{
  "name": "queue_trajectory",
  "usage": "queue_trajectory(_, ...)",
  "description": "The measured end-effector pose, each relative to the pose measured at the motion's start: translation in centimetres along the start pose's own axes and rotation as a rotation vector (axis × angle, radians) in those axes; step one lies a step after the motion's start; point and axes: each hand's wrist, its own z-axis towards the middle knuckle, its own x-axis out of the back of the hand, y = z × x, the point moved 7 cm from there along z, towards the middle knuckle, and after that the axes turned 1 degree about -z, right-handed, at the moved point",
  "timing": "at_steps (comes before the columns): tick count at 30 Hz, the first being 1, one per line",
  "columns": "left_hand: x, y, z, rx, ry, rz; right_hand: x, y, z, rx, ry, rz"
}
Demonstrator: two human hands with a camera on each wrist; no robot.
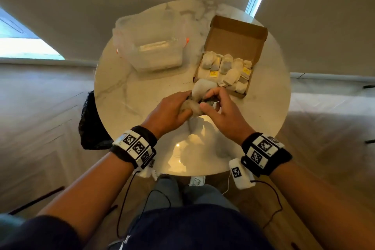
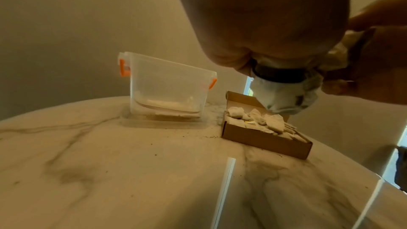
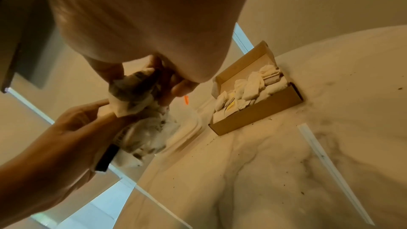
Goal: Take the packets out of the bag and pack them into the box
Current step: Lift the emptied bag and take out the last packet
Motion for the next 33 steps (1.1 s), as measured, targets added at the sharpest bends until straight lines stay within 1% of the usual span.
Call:
queue_trajectory(2, 1.2, -0.5, -1.1, 0.053, 0.123, -0.073, -1.2, -0.2, -0.2, 0.001, -0.039, 0.011)
queue_trajectory(3, 1.7, -0.6, -1.6, 0.089, 0.163, -0.115, -2.1, -0.3, -0.3, -0.019, -0.075, 0.035)
queue_trajectory(5, 2.2, -0.7, -2.4, 0.145, 0.179, -0.161, -4.4, -0.5, -0.6, -0.074, -0.19, 0.108)
queue_trajectory(6, 2.4, -0.6, -2.8, 0.15, 0.175, -0.164, -5.5, -0.6, -0.8, -0.09, -0.245, 0.114)
queue_trajectory(8, 3.1, -1.0, -3.8, 0.138, 0.201, -0.09, -7.7, -1.2, -0.8, -0.109, -0.311, 0.092)
queue_trajectory(10, 3.9, -2.0, -4.7, 0.148, 0.237, 0.037, -9.5, -1.8, -0.7, -0.137, -0.317, 0.115)
queue_trajectory(11, 4.1, -2.6, -5.2, 0.184, 0.246, 0.068, -10.3, -2.1, -0.5, -0.15, -0.306, 0.135)
queue_trajectory(12, 4.4, -3.3, -5.8, 0.223, 0.269, 0.059, -11.1, -2.4, -0.4, -0.162, -0.291, 0.142)
queue_trajectory(14, 5.2, -4.1, -7.2, 0.247, 0.366, -0.073, -12.5, -2.9, 0.0, -0.173, -0.255, 0.123)
queue_trajectory(16, 6.2, -4.8, -8.7, 0.238, 0.444, -0.186, -13.9, -3.5, 0.4, -0.166, -0.216, 0.079)
queue_trajectory(18, 7.6, -5.6, -10.3, 0.222, 0.463, -0.193, -15.3, -3.8, 1.1, -0.173, -0.162, 0.069)
queue_trajectory(19, 8.2, -5.9, -11.0, 0.189, 0.442, -0.175, -15.9, -3.9, 1.5, -0.19, -0.128, 0.082)
queue_trajectory(22, 10.1, -7.2, -13.4, 0.035, 0.296, -0.1, -18.8, -3.8, 2.6, -0.262, -0.061, 0.147)
queue_trajectory(23, 11.1, -8.0, -14.2, -0.003, 0.283, -0.067, -20.2, -4.0, 2.9, -0.282, -0.055, 0.15)
queue_trajectory(24, 12.2, -8.9, -15.0, -0.036, 0.302, -0.041, -21.7, -4.4, 3.0, -0.291, -0.058, 0.142)
queue_trajectory(26, 15.0, -11.4, -16.9, -0.091, 0.392, -0.009, -25.5, -5.4, 3.2, -0.284, -0.088, 0.112)
queue_trajectory(27, 16.4, -12.8, -17.9, -0.098, 0.436, -0.012, -27.7, -6.1, 3.1, -0.269, -0.107, 0.103)
queue_trajectory(28, 17.7, -14.3, -18.8, -0.078, 0.475, -0.03, -29.8, -6.9, 3.1, -0.247, -0.127, 0.103)
queue_trajectory(29, 19.0, -16.0, -19.8, -0.022, 0.511, -0.066, -32.1, -7.8, 3.1, -0.226, -0.15, 0.11)
queue_trajectory(31, 21.8, -19.7, -21.8, 0.135, 0.598, -0.14, -36.9, -9.0, 3.1, -0.195, -0.209, 0.124)
queue_trajectory(33, 24.3, -23.3, -23.7, 0.235, 0.662, -0.145, -41.5, -9.7, 3.3, -0.178, -0.261, 0.102)
